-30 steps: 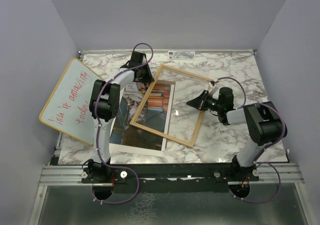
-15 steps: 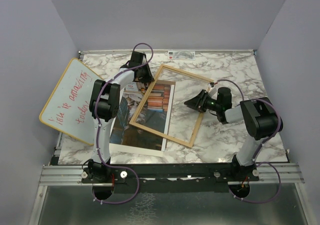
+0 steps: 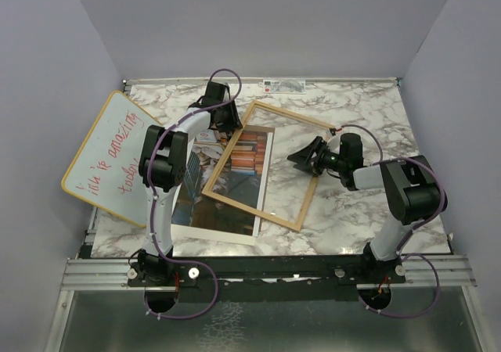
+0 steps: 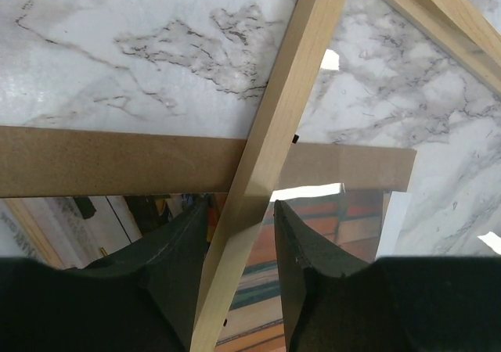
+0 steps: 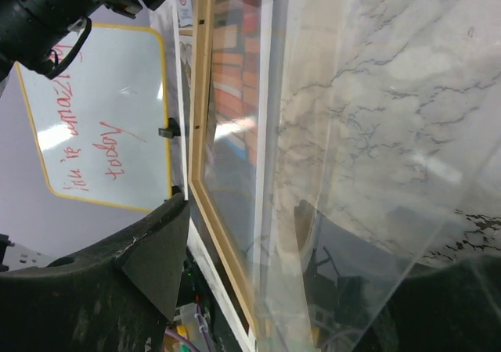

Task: Put the photo into the frame

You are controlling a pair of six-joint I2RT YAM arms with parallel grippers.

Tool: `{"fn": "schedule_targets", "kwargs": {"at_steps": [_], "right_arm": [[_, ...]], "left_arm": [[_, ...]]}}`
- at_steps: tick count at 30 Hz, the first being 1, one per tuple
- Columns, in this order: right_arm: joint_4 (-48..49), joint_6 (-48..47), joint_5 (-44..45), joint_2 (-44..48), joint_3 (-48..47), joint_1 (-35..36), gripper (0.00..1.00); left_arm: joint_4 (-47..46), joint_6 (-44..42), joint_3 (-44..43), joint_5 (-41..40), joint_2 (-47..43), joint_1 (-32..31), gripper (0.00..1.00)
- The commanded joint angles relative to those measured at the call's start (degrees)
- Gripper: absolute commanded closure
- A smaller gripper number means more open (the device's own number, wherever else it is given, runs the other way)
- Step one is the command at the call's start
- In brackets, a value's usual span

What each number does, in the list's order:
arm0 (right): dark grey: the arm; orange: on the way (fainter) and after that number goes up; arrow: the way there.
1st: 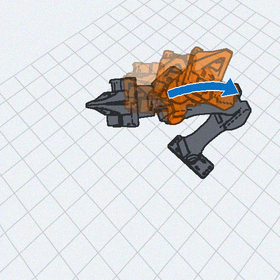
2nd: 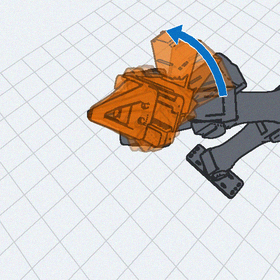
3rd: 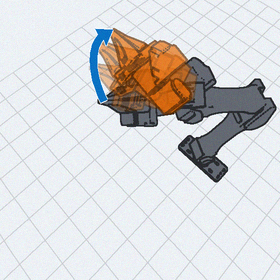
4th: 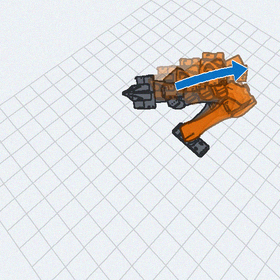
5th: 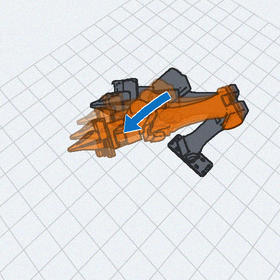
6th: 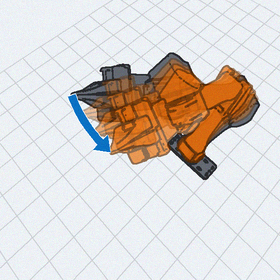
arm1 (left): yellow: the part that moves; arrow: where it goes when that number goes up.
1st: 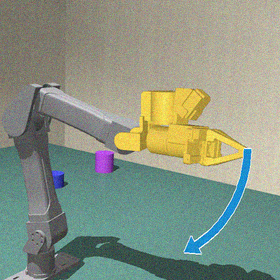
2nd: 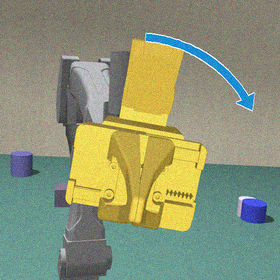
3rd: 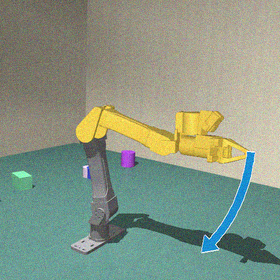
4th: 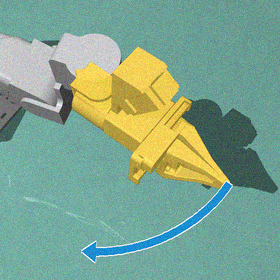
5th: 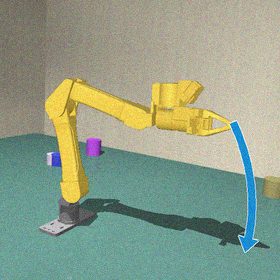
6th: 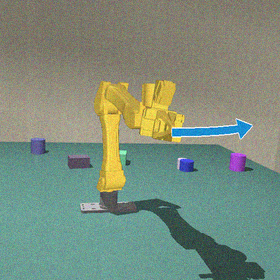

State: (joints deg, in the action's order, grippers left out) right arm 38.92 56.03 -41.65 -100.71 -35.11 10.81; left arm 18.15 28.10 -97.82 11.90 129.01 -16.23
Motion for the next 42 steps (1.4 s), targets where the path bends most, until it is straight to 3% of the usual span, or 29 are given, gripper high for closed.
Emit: {"fn": "schedule_targets", "kwargs": {"at_steps": [1,2,8,12,19,31,42], "right_arm": [[-6.6,-0.2,3.5,2.4,-1.6,0.3,0.41],[-6.9,0.0,3.5,2.4,-1.6,0.3,0.44],[-6.7,0.6,3.5,3.5,-1.7,0.3,0.86],[-6.7,1.9,2.6,5.3,-2.4,0.3,0.99],[-9.2,5.7,-2.1,6.7,-7.4,0.2,0.99],[-43.7,-12.9,-6.4,9.4,-23.6,-0.9,0.99],[-40.2,-16.8,-13.5,11.1,-26.0,-0.9,0.99]], "left_arm": [[10.9,-2.5,4.7,-3.7,1.7,-0.1,0.57],[10.9,-2.6,5.1,-3.8,1.4,0.0,0.57],[10.9,-3.4,8.5,-4.0,-1.0,0.0,0.63],[10.9,-4.2,9.9,-2.6,-1.9,0.1,0.71],[10.9,-2.6,10.7,4.1,-1.7,0.2,0.83],[8.1,4.4,15.8,9.9,-3.7,0.2,0.92],[7.9,4.1,16.8,10.8,-3.7,0.2,0.92]]}}
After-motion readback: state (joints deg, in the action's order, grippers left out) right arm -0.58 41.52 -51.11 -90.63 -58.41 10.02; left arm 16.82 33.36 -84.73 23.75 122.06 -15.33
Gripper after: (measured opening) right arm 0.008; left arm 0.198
